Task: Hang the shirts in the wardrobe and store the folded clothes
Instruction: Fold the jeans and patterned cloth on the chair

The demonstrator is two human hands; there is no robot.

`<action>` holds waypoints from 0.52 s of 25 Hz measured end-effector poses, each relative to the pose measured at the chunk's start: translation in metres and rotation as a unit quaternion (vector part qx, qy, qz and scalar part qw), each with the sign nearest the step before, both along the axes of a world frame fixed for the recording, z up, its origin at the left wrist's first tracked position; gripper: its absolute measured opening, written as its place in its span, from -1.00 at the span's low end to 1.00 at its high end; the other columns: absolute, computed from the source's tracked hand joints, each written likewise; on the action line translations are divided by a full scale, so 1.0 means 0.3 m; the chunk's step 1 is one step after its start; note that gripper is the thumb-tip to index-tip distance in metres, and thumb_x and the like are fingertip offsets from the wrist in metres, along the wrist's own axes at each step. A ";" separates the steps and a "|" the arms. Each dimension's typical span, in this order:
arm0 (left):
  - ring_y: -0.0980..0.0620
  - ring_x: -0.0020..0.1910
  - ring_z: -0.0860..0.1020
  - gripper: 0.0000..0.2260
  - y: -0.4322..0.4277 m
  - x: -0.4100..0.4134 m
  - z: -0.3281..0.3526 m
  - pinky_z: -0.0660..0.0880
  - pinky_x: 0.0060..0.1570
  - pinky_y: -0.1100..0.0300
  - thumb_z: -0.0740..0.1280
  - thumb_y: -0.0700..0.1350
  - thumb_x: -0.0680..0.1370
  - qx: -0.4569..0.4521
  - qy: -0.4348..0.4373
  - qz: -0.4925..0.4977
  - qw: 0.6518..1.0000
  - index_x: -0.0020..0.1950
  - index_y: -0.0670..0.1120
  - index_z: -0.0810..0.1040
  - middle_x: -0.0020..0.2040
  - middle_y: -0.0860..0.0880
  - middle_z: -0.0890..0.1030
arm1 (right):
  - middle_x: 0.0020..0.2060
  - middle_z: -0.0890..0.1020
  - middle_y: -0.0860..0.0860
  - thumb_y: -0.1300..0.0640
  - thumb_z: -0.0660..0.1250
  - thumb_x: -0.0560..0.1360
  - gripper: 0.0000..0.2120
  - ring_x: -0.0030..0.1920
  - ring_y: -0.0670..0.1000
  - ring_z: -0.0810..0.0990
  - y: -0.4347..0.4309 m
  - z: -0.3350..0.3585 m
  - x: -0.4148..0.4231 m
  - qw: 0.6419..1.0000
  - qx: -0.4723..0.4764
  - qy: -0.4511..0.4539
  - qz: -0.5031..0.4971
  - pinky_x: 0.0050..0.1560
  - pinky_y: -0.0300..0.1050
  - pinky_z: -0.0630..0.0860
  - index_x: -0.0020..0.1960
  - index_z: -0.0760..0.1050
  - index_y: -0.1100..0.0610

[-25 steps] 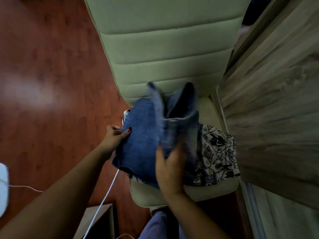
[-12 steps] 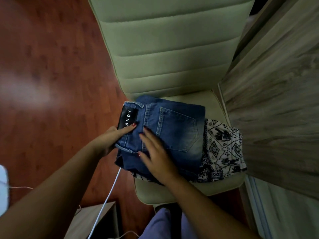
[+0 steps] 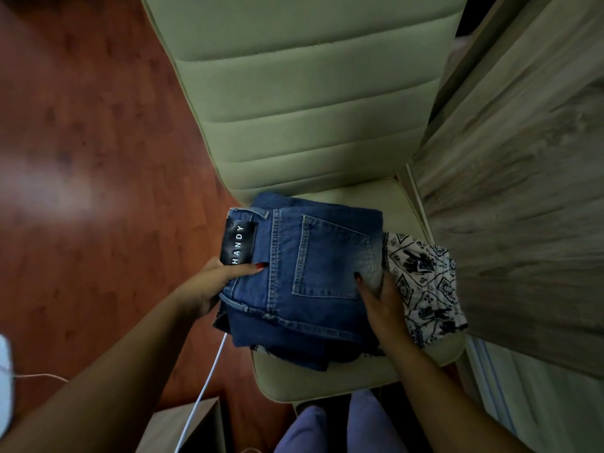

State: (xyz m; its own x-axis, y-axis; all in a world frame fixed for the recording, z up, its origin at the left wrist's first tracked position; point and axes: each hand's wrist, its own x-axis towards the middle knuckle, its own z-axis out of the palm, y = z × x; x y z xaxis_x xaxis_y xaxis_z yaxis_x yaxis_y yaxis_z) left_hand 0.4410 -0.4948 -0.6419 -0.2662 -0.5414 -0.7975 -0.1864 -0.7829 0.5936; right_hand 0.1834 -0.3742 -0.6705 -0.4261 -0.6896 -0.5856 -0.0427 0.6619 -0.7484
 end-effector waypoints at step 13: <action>-0.06 -0.16 0.69 -0.19 0.110 0.022 0.017 0.62 -0.29 0.14 0.69 -0.01 -0.17 0.023 0.063 0.061 0.996 0.05 -0.15 0.60 -0.07 -0.13 0.72 | 0.18 0.51 0.12 -0.57 0.36 -0.08 0.00 0.15 0.21 0.51 0.116 -0.190 -0.393 0.954 0.216 0.200 -0.063 0.09 0.20 0.53 0.17 0.42 0.04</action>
